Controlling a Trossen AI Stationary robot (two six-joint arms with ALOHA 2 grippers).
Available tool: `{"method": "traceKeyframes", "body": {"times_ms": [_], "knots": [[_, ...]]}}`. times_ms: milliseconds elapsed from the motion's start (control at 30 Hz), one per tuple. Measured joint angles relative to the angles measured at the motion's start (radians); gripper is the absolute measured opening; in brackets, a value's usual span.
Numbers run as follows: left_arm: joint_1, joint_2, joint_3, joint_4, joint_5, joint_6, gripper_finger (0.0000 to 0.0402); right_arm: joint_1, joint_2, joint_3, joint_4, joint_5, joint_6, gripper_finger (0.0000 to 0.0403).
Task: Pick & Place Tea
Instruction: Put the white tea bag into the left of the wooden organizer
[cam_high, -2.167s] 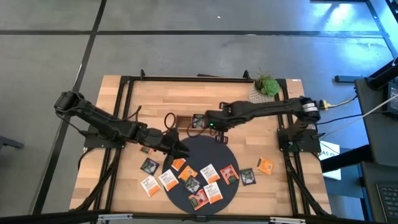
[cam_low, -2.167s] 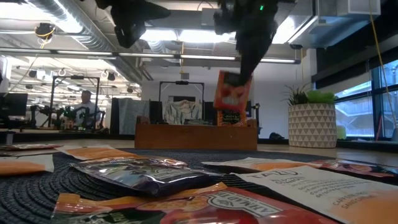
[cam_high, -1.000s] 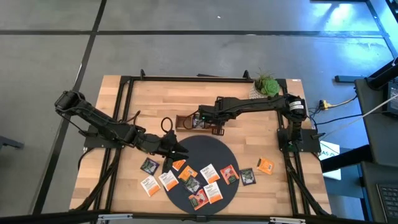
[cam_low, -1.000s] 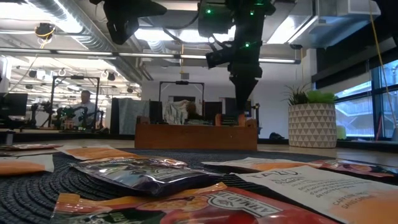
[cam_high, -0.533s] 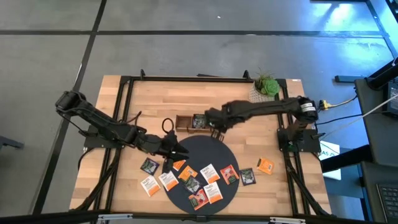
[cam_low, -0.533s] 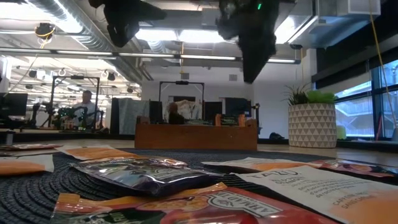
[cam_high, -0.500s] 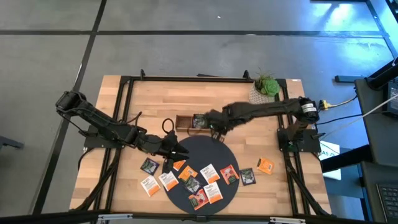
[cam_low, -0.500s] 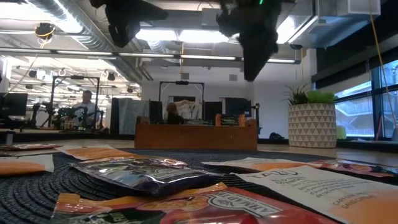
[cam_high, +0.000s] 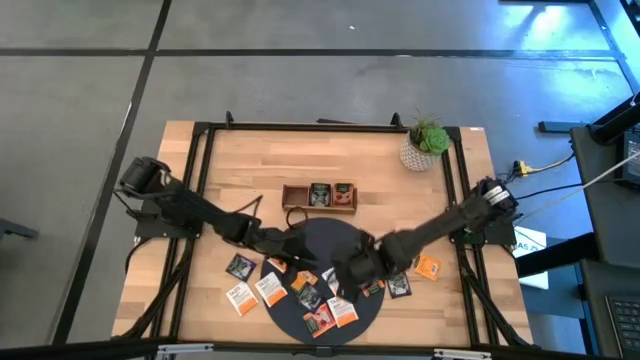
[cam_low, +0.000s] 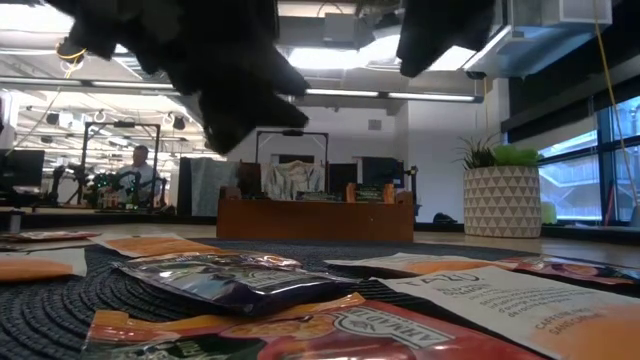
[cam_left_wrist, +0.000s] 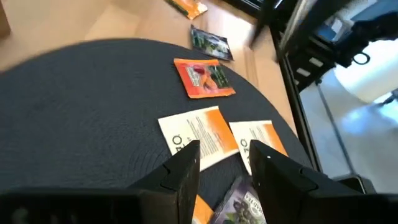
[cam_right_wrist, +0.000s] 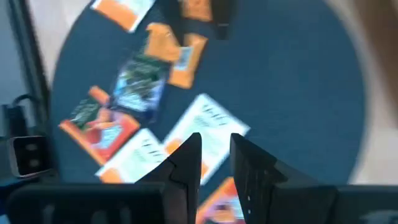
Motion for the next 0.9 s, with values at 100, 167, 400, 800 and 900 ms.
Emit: {"method": "traceKeyframes", "body": {"times_ms": [100,167,400,800,900], "knots": [[0.0,0.054,0.0,0.062,0.0,-0.027,0.0136,0.036,0.044,0.0,0.028,0.01,0.055,0.0087],[0.0,0.08,0.0,0.089,0.0,-0.029,0.0135,0.056,0.081,0.0,0.027,0.027,0.094,0.0087],[0.0,0.112,0.0,0.116,-0.004,-0.084,0.0136,0.102,0.2,-0.001,0.028,0.033,0.151,0.0087],[0.0,0.112,0.0,0.131,-0.039,-0.106,0.0134,0.109,0.289,0.0,0.036,0.023,0.223,0.0087],[0.0,0.112,0.0,0.131,-0.039,-0.109,0.0136,0.109,0.291,0.0,0.035,0.024,0.222,0.0087]]}}
